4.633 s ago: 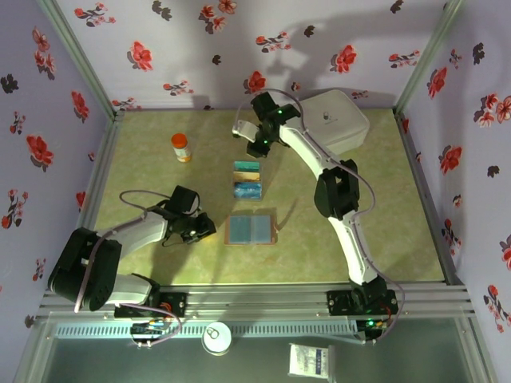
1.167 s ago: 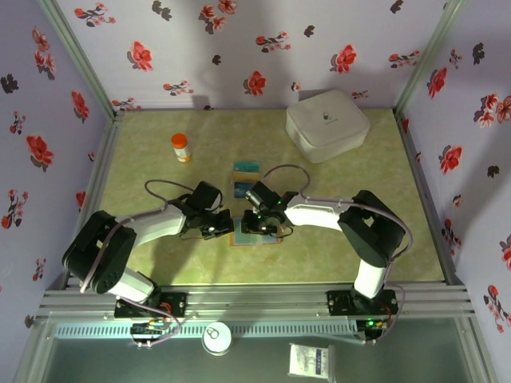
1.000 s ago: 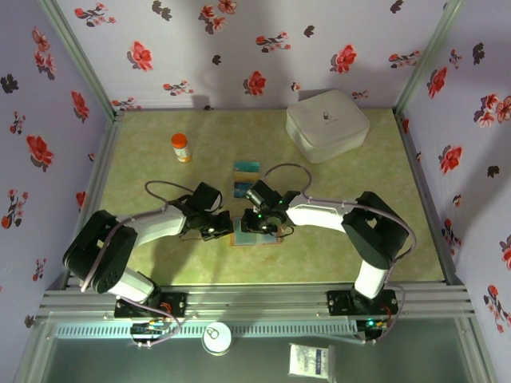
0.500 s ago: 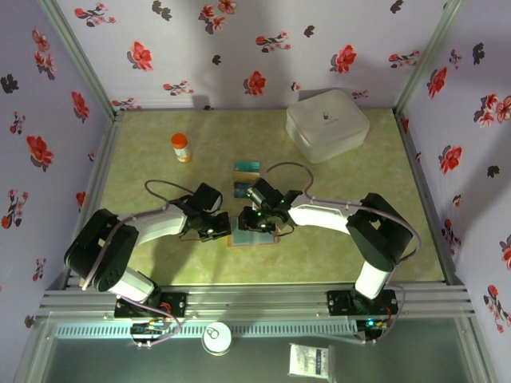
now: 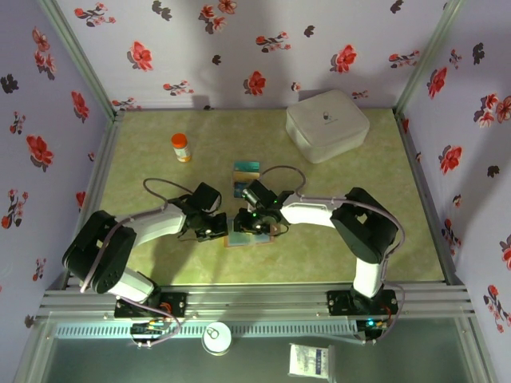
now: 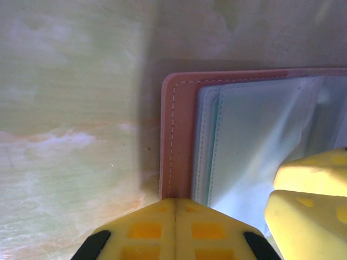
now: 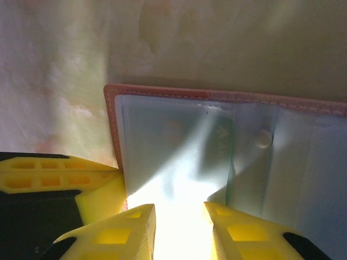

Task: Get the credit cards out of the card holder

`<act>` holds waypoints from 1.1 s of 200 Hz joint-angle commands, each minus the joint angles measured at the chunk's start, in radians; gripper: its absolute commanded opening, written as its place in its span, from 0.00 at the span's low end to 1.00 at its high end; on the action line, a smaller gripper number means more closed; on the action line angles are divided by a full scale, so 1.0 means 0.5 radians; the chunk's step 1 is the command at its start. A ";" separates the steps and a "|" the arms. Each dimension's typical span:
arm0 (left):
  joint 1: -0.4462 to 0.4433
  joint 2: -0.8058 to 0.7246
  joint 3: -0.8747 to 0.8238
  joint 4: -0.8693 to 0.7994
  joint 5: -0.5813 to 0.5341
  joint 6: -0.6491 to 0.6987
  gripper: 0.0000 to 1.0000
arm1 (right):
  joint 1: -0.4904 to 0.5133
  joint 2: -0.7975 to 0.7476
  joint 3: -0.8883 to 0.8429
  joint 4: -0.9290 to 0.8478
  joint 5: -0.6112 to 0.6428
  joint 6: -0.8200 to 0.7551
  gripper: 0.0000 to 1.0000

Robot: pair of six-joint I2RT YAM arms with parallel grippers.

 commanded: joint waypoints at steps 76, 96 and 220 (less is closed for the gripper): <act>0.040 0.099 0.070 -0.105 -0.064 0.084 0.00 | -0.012 -0.059 0.033 -0.241 0.165 -0.102 0.28; 0.050 0.106 0.076 -0.105 -0.076 0.088 0.00 | -0.026 -0.091 -0.011 -0.173 0.157 -0.091 0.28; 0.095 -0.090 0.158 -0.164 -0.062 0.044 0.00 | -0.209 -0.148 -0.433 0.560 -0.179 0.086 0.26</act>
